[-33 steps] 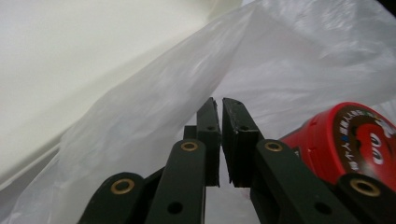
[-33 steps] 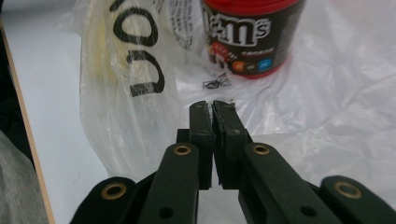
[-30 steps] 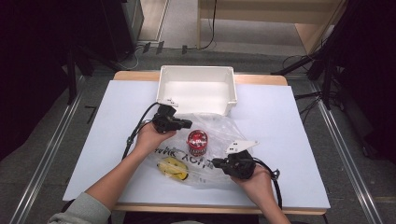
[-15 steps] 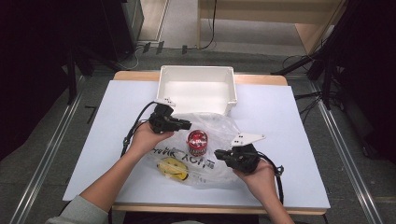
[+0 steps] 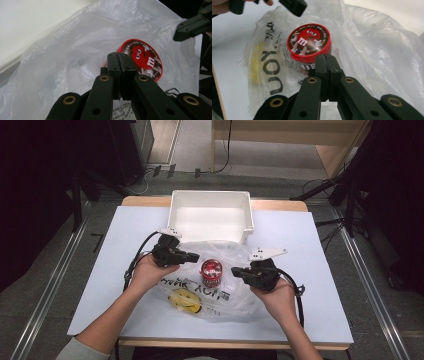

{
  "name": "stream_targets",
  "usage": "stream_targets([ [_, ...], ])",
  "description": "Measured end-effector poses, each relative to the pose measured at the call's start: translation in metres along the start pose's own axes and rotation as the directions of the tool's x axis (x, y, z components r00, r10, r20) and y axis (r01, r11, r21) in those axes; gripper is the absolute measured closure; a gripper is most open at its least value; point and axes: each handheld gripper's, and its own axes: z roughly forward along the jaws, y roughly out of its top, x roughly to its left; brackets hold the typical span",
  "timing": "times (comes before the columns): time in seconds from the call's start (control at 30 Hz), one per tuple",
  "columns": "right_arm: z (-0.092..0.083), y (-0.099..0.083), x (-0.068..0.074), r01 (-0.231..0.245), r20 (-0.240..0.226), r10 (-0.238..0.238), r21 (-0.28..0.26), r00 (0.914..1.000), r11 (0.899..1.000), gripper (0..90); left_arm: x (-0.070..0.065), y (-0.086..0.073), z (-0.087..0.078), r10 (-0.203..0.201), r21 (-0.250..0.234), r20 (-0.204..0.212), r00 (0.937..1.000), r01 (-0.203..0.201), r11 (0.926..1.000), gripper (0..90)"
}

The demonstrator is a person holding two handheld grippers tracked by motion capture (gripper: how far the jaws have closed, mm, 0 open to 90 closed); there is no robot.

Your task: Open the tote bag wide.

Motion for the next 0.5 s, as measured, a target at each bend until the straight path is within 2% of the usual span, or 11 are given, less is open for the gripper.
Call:
stream_targets([
  [0.17, 0.003, 0.013, -0.009, -0.001, 0.005, 0.002, -0.014, 1.0, 1.0, 90.0, -0.007, -0.009, -0.009, 0.006, -0.013, -0.007, 1.0, -0.006, 0.9999, 90.0],
  [0.27, 0.01, 0.018, -0.016, -0.013, 0.004, 0.013, -0.011, 0.9999, 1.0, 90.0, -0.007, -0.019, -0.011, -0.005, -0.004, -0.013, 0.9999, 0.005, 1.0, 90.0],
  [0.4, 0.027, 0.016, -0.023, -0.008, 0.021, 0.008, 0.026, 0.9997, 1.0, 90.0, -0.006, -0.034, -0.013, -0.027, 0.003, -0.012, 0.9996, 0.027, 0.9996, 90.0],
  [0.5, 0.037, 0.015, -0.028, -0.015, 0.022, 0.014, 0.047, 0.9997, 0.999, 90.0, -0.007, -0.045, -0.01, -0.029, 0.013, -0.019, 0.9994, 0.03, 0.9995, 90.0],
])
